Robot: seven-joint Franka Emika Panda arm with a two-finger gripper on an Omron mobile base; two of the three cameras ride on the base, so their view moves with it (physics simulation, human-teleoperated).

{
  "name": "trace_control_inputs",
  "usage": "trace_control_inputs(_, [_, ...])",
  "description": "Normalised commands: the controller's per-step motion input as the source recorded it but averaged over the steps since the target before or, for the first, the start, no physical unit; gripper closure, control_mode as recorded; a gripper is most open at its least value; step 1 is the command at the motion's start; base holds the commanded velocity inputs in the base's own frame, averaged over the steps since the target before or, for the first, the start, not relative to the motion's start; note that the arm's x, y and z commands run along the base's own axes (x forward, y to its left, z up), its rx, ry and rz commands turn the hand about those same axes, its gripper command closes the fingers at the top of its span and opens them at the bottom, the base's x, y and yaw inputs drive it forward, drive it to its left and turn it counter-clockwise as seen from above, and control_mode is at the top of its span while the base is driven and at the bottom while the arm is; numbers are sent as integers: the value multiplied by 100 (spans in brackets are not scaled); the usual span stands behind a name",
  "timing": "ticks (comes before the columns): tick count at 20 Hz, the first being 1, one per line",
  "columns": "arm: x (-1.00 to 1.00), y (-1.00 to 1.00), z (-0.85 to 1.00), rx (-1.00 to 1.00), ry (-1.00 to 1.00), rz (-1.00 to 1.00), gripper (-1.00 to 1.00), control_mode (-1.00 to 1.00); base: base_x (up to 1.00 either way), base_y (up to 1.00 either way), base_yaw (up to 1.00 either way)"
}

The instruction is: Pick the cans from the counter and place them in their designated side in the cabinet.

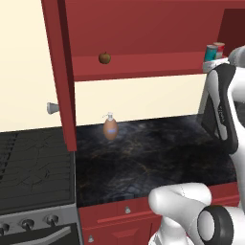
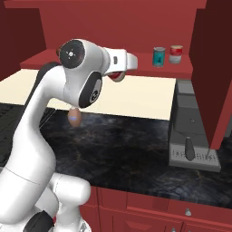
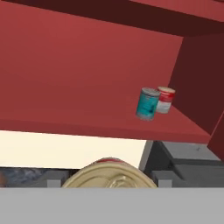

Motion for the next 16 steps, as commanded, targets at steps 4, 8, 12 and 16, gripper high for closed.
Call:
trace_control_inputs(4, [31, 0, 6, 0, -7, 0, 100, -100, 0, 0, 0])
trace_control_inputs(8, [27, -1, 1, -2, -5, 0, 100, -100, 0, 0, 0])
trace_control_inputs(12, [25, -3, 0, -2, -3, 0, 100, -100, 0, 0, 0])
trace_control_inputs(16, [27, -9, 0, -1, 0, 0, 100, -100, 0, 0, 0])
